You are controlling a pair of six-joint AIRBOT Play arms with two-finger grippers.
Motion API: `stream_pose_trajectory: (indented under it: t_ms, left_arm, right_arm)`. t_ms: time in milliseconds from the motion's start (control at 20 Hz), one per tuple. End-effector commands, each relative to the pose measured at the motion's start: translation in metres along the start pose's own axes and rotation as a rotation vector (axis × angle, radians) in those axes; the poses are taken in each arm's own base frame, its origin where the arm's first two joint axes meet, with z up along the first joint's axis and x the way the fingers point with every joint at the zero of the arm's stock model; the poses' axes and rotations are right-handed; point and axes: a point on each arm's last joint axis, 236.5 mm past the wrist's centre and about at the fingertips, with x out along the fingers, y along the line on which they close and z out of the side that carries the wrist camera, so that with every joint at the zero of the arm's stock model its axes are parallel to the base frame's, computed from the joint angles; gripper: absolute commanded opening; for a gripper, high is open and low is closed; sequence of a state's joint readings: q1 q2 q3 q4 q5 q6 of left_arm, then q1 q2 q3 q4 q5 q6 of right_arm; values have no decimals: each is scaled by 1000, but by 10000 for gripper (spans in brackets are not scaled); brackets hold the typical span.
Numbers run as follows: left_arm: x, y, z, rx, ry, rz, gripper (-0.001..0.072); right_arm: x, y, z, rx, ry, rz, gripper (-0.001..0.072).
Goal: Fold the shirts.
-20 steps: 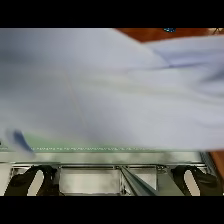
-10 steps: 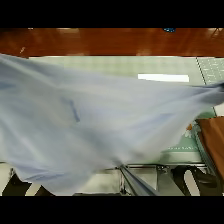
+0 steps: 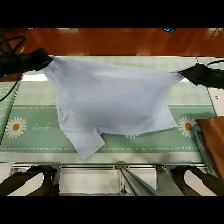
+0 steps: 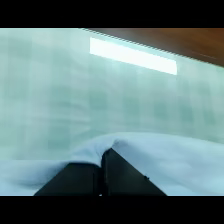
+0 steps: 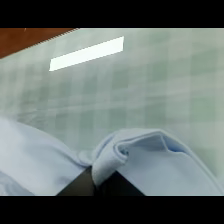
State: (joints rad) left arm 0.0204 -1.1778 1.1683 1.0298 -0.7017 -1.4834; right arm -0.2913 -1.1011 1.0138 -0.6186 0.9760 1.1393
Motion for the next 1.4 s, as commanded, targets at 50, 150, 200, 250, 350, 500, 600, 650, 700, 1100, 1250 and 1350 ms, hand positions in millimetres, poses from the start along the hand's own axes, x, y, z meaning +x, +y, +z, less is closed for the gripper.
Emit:
stream_pose_trajectory:
  t_ms: [50,150,200,250,350,500,600,650,700,1100,1250,1350]
  left_arm:
    - [66,23,10,-60,-24,14,16]
    - [75,22,11,-94,-17,-3,25]
    - [77,20,10,-112,-13,-13,140]
    - [75,20,10,-123,-7,-16,429]
    - [59,29,6,-137,78,-18,510]
    - [5,79,-13,-175,271,44,510]
    - [-32,108,-30,-174,340,62,510]
    - [-46,118,-40,-179,340,75,510]
    - [-57,123,-56,-194,348,87,510]
    - [-78,136,-268,-701,567,58,509]
    - [-76,130,-280,-734,577,17,509]
    - [-71,126,-286,-742,603,7,509]
  right_arm:
    - [84,-55,18,210,21,80,26]
    - [107,-61,25,268,30,115,53]
    - [115,-63,31,297,23,131,304]
    - [118,-64,39,310,14,141,414]
    - [101,-63,57,292,-3,162,415]
    - [35,-66,78,241,6,211,407]
    - [-9,-103,61,269,67,72,407]
    - [-29,-130,44,288,99,-58,408]
    - [-48,-152,24,312,120,-167,408]
    - [-76,-165,-113,473,48,-308,408]
    - [-75,-159,-123,477,65,-297,408]
    - [-75,-157,-124,484,71,-291,408]
